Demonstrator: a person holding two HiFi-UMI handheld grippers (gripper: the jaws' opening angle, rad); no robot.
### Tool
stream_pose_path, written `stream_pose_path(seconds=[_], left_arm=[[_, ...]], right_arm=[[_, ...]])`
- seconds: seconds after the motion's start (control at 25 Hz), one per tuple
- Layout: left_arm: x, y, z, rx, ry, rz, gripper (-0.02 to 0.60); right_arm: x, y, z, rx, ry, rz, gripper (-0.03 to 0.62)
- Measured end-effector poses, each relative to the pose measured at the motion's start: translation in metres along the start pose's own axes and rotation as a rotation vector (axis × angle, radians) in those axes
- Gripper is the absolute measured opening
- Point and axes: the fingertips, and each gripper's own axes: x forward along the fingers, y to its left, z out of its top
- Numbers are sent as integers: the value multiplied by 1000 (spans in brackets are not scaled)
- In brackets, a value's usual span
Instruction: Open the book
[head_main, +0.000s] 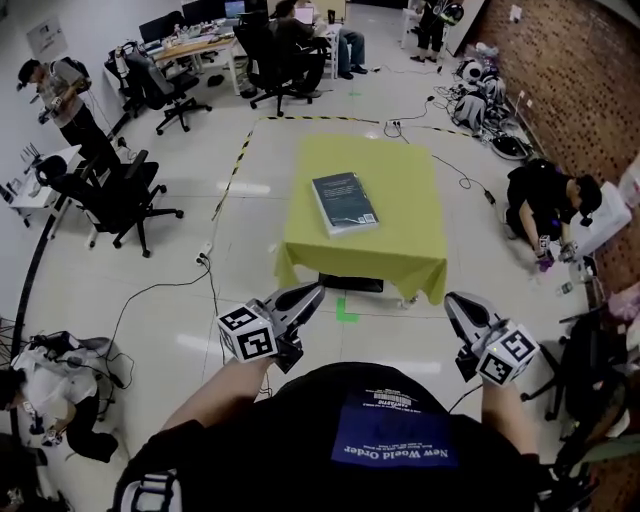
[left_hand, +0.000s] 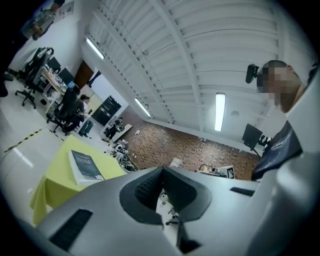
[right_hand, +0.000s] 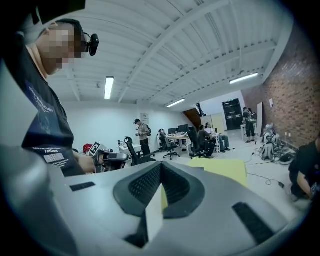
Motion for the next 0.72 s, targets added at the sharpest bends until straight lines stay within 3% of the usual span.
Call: stream_pose_path(seconds=[0.28, 0.48, 0.72], left_arm=[[69, 59, 5, -14, 22, 59, -2], [124, 90, 23, -2, -31, 185, -2], [174, 131, 35, -67, -63, 322, -2]], right_arm=[[42, -94, 6, 25, 1, 31, -14], [87, -171, 31, -1, -16, 164, -14], [133, -238, 58, -38, -4, 305, -14]])
